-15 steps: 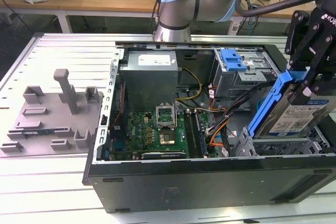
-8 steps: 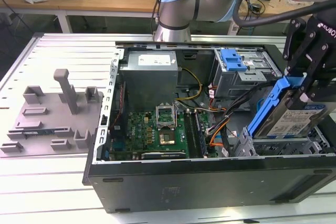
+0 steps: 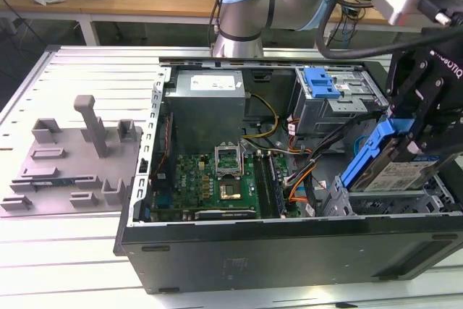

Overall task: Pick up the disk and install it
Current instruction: 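Insert the disk into the insertion slot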

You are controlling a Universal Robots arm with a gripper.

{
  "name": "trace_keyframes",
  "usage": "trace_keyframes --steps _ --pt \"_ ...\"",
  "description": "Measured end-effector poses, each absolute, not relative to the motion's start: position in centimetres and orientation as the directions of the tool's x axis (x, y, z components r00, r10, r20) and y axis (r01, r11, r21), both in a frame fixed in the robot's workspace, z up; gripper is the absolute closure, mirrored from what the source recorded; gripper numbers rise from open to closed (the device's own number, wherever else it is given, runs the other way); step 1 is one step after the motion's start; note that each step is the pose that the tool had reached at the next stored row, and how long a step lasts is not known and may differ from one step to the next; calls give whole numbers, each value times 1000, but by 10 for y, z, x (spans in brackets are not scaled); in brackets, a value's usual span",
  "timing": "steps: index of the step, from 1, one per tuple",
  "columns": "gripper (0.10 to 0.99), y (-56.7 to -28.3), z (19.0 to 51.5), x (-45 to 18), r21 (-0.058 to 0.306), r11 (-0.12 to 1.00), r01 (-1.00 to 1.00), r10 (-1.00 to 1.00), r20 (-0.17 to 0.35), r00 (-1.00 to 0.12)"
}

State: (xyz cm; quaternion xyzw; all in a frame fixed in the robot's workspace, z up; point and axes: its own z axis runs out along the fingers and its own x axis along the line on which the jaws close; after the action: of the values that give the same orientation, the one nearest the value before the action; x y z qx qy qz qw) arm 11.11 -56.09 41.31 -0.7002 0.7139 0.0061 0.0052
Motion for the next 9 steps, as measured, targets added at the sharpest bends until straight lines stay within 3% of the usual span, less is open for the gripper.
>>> trace_keyframes --steps 4,7,8,9 --pt "710 -563 411 111 1 19 -1000 -1000 -16 -19" --pt "529 -563 411 110 1 19 -1000 -1000 -16 -19" --pt "408 -563 411 110 1 19 -1000 -1000 -16 -19" --pt "408 -563 411 110 1 19 -1000 -1000 -17 -19"
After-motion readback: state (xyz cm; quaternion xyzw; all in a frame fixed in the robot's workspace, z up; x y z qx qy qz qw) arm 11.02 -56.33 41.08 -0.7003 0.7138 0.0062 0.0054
